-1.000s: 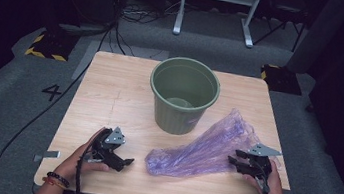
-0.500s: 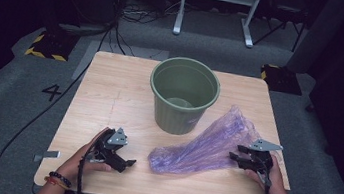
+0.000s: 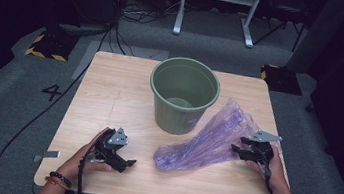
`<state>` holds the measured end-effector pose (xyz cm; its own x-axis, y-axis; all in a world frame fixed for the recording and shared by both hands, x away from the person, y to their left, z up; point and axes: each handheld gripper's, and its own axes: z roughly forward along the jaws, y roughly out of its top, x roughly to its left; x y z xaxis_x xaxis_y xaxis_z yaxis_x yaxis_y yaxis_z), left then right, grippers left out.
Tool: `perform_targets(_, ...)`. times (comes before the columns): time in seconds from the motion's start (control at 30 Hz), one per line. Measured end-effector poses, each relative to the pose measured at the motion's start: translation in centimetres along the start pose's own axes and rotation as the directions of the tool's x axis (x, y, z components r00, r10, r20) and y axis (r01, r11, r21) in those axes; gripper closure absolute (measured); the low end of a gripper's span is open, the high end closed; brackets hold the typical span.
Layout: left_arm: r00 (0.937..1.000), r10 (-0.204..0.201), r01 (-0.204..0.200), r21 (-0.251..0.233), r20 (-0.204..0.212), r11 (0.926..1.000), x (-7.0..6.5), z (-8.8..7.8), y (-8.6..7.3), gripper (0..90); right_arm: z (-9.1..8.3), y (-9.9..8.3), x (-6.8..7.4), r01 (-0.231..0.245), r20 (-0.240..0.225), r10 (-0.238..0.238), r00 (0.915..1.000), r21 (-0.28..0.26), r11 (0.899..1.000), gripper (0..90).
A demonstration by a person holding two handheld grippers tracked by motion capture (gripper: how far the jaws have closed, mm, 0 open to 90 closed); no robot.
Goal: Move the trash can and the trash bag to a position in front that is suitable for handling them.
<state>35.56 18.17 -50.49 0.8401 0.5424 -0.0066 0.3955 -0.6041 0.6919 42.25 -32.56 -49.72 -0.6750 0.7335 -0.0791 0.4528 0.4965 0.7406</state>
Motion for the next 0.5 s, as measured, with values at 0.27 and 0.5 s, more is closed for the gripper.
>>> perform_targets(0.27,1.0000,0.002,-0.002,-0.002,0.001,1.0000,0.0,0.0,0.0,3.7,0.1,0.4,-0.6,-0.025,0.040,0.026,0.9989,-0.014,1.000,41.8)
perform_targets(0.5,1.0000,0.002,-0.002,0.000,0.002,1.0000,-0.1,0.2,0.3,3.7,-1.0,1.0,0.2,-0.032,0.050,0.036,0.9981,-0.072,0.997,41.0)
